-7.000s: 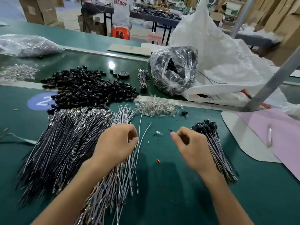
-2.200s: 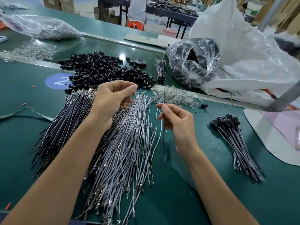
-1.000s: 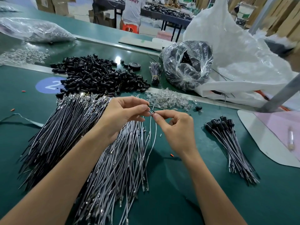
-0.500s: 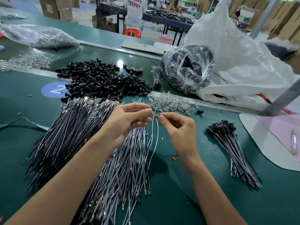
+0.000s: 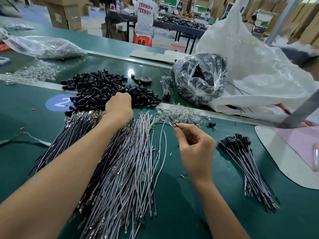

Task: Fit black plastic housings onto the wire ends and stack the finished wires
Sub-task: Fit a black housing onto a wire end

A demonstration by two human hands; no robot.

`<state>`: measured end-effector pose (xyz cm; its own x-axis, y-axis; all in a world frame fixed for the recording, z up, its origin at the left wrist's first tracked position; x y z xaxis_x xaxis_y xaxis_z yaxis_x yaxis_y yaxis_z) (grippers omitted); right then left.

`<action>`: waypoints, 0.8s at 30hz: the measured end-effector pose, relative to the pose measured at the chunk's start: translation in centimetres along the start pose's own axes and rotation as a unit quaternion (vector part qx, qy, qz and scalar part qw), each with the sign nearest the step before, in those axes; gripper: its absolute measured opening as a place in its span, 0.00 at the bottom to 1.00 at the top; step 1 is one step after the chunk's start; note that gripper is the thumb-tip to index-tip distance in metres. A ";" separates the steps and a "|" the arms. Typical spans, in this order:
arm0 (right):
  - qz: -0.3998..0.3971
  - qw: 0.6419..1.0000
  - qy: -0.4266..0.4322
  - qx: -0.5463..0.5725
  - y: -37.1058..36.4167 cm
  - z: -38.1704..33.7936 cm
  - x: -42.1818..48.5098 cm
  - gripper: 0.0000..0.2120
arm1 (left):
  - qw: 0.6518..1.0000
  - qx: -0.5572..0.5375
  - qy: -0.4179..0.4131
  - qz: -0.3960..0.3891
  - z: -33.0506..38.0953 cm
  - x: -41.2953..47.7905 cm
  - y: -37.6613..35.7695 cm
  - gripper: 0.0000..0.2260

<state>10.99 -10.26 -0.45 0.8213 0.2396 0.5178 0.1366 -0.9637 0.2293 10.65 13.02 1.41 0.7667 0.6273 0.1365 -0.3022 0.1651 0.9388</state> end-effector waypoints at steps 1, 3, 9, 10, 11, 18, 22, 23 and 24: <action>0.004 1.000 0.003 -0.006 0.0 0.1 0.0 0.04 | 1.000 0.019 0.007 -0.010 0.2 0.4 -0.6 0.10; 0.010 1.000 0.011 -0.012 0.1 0.2 0.0 0.04 | 0.999 0.033 0.018 -0.003 0.1 1.1 -1.4 0.13; 0.006 0.999 0.026 -0.023 -0.2 0.4 0.3 0.05 | 0.999 0.004 0.032 -0.021 -0.6 2.9 -1.5 0.12; 0.005 0.999 0.029 -0.024 -0.2 0.3 0.3 0.05 | 0.999 -0.001 0.032 -0.022 -0.6 2.9 -1.4 0.12; 0.005 0.999 0.030 -0.025 -0.1 0.3 0.3 0.05 | 0.999 -0.003 0.032 -0.021 -0.5 2.8 -1.2 0.12; 0.004 1.000 0.002 -0.019 0.3 0.6 0.7 0.04 | 0.969 -0.247 -0.005 0.025 -0.2 -1.2 1.2 0.01; 0.003 1.000 -0.014 -0.002 0.2 0.3 0.6 0.03 | 0.785 -0.596 0.014 -0.166 1.0 -6.1 0.7 0.08; 0.005 1.000 -0.018 0.004 0.3 0.2 0.6 0.03 | 0.749 -0.633 0.013 -0.193 1.2 -6.9 0.5 0.10; 0.006 1.000 -0.021 0.010 0.3 0.1 0.6 0.03 | 0.719 -0.661 0.015 -0.214 1.4 -7.5 0.4 0.12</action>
<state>11.52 -10.41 -0.15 0.8450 0.2240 0.4856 0.1383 -0.9687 0.2062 5.56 7.31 1.16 0.9431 0.3170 -0.1004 -0.3320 0.9148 -0.2300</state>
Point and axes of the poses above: each hand's wrist, its own x-axis towards the middle knuckle, its own y-axis out of the back of the hand, z = x × y, the point moved 3 cm from there along x, towards the middle knuckle, and after that the axes turned 3 degrees about -z, right-handed, at the moved point
